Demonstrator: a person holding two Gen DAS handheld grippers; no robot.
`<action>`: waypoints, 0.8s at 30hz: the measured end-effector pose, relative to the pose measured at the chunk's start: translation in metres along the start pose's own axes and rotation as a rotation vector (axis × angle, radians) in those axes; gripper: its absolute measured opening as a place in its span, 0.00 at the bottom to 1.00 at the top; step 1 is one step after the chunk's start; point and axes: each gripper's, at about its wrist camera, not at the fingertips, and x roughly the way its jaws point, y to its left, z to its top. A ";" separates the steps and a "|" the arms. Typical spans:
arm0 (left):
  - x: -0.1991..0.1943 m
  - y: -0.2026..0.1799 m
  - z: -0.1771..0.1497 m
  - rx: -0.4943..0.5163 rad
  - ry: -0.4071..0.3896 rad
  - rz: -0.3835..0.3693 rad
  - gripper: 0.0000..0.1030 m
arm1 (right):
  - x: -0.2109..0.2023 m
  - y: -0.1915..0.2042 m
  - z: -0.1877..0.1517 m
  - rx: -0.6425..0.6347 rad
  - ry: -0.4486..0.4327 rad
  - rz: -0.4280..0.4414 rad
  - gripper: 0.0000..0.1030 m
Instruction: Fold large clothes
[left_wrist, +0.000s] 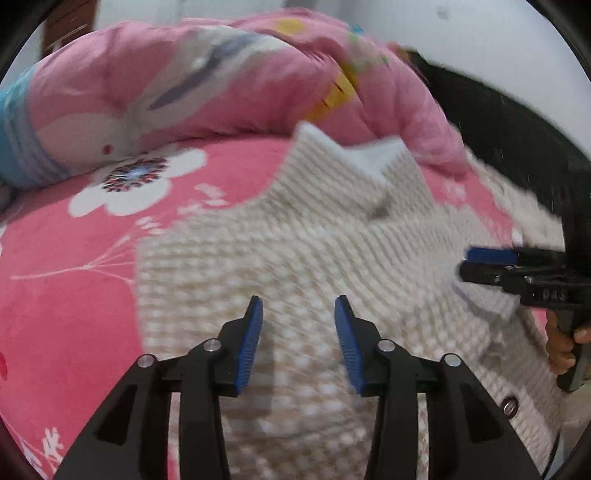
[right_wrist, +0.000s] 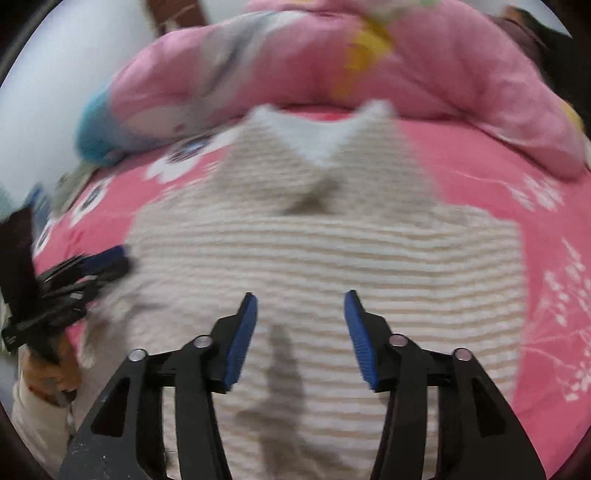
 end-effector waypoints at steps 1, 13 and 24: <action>0.009 -0.006 -0.002 0.031 0.026 0.038 0.42 | 0.013 0.007 -0.004 -0.022 0.030 -0.028 0.50; -0.039 -0.016 -0.031 0.037 -0.030 0.044 0.58 | -0.036 -0.005 -0.052 0.000 -0.048 -0.220 0.66; -0.090 -0.022 -0.056 -0.064 -0.044 0.025 0.75 | -0.104 0.005 -0.095 0.104 -0.110 -0.193 0.79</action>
